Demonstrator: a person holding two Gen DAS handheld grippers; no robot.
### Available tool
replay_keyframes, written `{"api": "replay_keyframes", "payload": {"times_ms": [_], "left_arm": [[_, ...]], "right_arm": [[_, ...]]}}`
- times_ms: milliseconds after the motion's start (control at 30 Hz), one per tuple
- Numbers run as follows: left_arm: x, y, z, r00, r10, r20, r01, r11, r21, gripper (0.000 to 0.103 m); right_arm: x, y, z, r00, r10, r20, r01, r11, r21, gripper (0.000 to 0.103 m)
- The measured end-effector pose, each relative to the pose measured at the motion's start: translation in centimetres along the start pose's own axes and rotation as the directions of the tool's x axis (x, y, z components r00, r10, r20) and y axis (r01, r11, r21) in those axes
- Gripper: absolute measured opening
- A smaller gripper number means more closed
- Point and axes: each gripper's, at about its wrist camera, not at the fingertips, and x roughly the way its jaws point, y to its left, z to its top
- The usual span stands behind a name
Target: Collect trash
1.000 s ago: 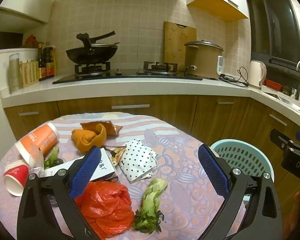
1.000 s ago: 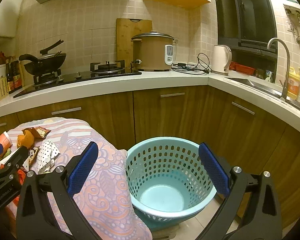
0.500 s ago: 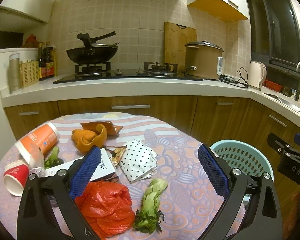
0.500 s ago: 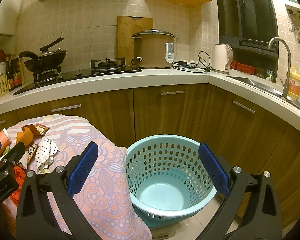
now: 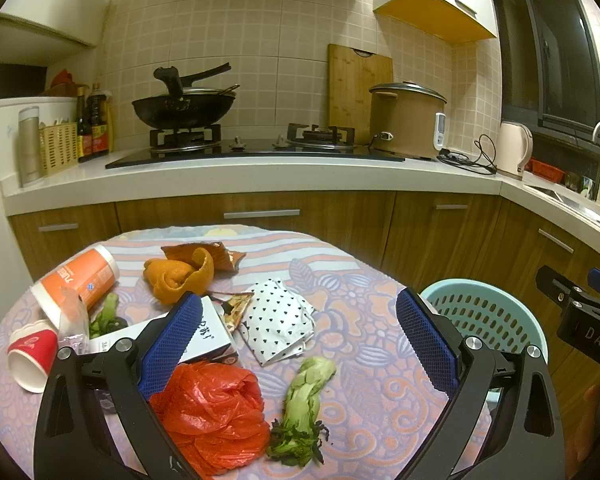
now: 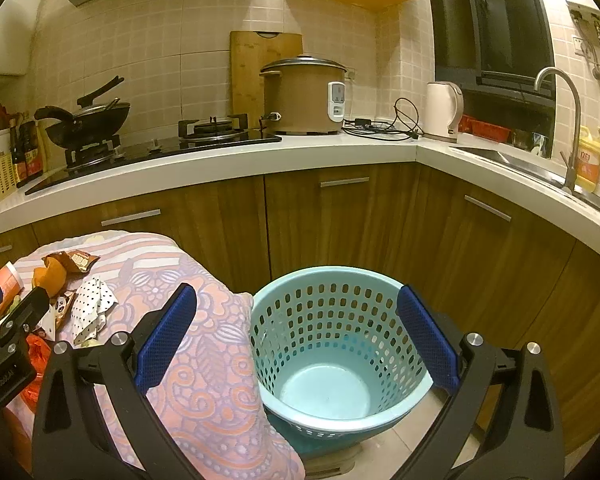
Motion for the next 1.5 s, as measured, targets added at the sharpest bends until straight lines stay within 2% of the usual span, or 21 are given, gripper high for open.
{"api": "replay_keyframes", "payload": {"times_ms": [1500], "left_arm": [[-0.12, -0.09, 0.06, 1.0, 0.003, 0.003, -0.003, 1.0, 0.001, 0.094]], "right_arm": [[0.5, -0.23, -0.26, 1.0, 0.011, -0.017, -0.01, 1.0, 0.02, 0.095]]}}
